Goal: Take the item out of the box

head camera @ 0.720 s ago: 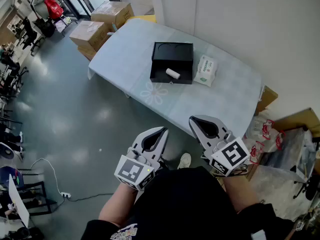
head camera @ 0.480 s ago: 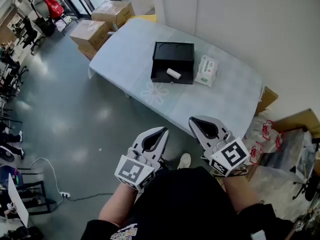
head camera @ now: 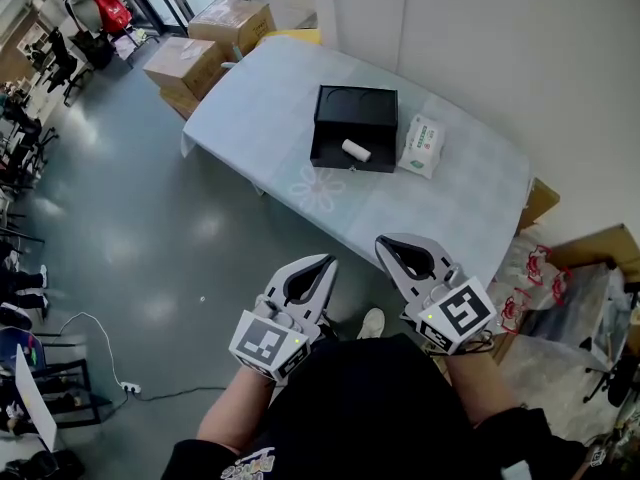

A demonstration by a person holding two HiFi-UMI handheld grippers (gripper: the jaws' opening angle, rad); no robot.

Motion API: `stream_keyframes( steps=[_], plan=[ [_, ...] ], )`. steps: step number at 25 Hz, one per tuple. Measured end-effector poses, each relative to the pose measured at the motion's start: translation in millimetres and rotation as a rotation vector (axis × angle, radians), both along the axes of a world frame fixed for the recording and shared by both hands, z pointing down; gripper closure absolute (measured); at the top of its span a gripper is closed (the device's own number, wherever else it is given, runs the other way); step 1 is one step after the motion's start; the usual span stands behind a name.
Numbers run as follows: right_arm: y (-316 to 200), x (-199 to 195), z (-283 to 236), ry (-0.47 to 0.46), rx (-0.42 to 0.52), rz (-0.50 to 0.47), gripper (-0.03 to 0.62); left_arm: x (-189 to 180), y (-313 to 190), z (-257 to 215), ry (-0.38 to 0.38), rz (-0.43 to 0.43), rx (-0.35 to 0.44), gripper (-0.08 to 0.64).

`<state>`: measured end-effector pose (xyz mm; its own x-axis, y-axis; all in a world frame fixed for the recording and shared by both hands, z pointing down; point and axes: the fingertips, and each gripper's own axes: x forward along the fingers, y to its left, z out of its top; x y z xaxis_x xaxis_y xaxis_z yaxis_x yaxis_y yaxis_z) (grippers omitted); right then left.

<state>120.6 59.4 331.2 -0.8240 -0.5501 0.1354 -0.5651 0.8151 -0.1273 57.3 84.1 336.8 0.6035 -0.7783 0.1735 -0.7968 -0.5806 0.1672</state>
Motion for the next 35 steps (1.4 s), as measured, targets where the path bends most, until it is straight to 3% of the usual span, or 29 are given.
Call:
stream_keyframes(
  steps=[35],
  plan=[
    [-61.1,-127.1,14.9,0.013,-0.048,0.032,0.583,-119.9,-54.4,13.1,0.022,0.058,-0.038,0.551]
  ],
)
